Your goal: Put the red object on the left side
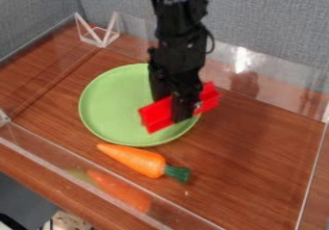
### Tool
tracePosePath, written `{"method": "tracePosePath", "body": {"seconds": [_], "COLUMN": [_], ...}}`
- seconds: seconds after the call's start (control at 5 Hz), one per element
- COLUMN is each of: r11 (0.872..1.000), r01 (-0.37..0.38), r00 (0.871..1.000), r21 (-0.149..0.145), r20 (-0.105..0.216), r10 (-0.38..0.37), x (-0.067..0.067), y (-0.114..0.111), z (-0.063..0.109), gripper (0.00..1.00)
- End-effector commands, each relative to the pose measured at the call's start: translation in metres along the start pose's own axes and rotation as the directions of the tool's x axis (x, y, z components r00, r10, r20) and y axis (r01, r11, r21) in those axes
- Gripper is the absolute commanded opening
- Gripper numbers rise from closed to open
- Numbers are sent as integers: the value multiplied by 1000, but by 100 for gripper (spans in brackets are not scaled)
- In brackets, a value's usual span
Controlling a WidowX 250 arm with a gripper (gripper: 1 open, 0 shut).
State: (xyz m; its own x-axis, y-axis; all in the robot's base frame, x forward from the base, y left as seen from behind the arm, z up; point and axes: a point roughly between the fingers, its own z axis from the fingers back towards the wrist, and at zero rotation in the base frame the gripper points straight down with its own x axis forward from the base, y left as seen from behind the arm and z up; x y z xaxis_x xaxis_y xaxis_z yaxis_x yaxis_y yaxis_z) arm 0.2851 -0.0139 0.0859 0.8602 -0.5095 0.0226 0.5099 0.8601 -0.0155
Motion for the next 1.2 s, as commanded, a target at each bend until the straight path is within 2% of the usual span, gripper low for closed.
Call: {"method": "tracePosePath", "body": {"seconds": [0.0,0.4,1.0], "r11": [995,998,993], "r01": [93,64,113], "r00": [994,995,989], "r21": [17,-8,-38], "r20": [51,76,101], "r10": [-94,-63,-109], "x": [13,16,29], "y": [1,-5,-14], "z": [1,-37,-41], "gripper": [100,100,100]}}
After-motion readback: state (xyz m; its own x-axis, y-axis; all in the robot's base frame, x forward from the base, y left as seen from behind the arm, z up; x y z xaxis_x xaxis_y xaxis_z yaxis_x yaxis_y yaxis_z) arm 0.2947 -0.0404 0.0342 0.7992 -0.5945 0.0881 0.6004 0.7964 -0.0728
